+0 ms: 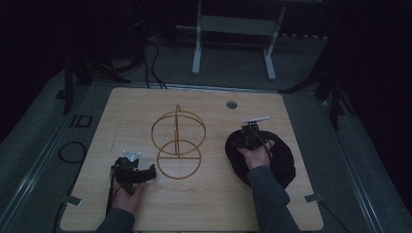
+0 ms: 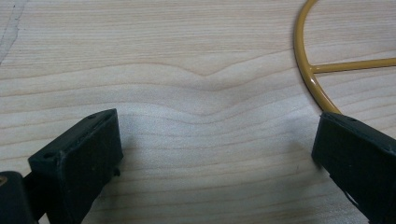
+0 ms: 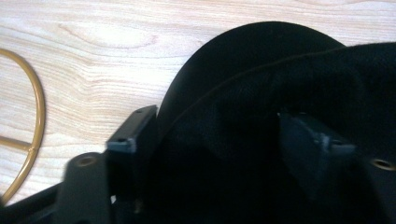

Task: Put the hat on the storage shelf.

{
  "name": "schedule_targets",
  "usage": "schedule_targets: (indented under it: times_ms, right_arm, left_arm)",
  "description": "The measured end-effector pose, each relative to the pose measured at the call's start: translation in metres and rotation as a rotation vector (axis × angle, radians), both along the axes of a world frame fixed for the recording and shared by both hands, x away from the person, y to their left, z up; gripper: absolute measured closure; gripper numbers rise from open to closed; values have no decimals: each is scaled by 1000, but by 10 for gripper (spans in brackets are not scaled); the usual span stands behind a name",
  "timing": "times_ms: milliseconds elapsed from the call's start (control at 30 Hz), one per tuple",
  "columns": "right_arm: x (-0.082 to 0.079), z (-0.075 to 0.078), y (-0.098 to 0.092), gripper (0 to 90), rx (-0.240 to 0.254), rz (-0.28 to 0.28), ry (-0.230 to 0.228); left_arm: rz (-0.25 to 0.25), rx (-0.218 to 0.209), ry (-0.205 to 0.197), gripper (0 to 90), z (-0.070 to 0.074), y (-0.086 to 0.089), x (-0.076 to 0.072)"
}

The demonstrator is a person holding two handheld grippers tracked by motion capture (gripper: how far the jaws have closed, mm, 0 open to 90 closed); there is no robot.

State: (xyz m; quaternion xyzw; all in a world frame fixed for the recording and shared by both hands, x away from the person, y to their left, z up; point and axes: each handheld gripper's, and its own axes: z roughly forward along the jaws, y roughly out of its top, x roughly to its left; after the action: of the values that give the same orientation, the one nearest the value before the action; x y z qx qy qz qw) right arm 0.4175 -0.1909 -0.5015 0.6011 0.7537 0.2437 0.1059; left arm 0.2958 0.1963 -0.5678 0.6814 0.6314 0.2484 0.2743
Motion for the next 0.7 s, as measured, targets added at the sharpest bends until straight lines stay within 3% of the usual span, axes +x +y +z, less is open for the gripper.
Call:
schedule_targets:
  times_ms: [467, 700]
  right_arm:
    - [-5, 4, 5, 611, 22, 133, 30]
    - [-12, 8, 11, 747, -15, 279, 38]
  left_arm:
    - [-1, -2, 1, 12, 0, -1, 0]
    - [-2, -2, 0, 12, 0, -1, 0]
